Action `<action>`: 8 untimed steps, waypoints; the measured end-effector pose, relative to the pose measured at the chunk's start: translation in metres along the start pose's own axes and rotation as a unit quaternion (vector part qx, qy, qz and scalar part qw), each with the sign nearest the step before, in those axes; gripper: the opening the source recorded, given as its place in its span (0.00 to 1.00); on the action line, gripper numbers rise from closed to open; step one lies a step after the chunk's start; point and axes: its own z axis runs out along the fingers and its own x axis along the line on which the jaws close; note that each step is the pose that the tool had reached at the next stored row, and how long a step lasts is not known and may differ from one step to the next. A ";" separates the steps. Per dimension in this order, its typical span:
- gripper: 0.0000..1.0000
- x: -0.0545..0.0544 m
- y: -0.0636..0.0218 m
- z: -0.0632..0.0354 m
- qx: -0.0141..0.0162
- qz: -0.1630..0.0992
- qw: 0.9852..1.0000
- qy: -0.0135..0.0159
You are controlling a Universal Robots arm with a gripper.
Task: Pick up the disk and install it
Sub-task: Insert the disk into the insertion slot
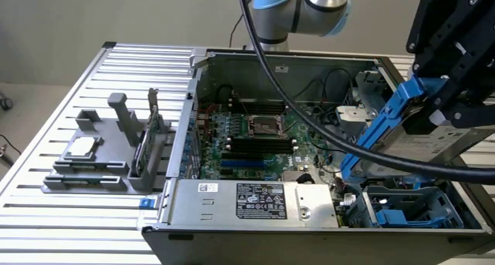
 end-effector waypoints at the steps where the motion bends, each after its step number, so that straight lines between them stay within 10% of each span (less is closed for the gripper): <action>1: 0.33 0.003 -0.0019 0.0009 0.000 0.000 1.000 -0.001; 8: 0.33 0.010 -0.0291 0.0101 0.000 0.000 1.000 -0.002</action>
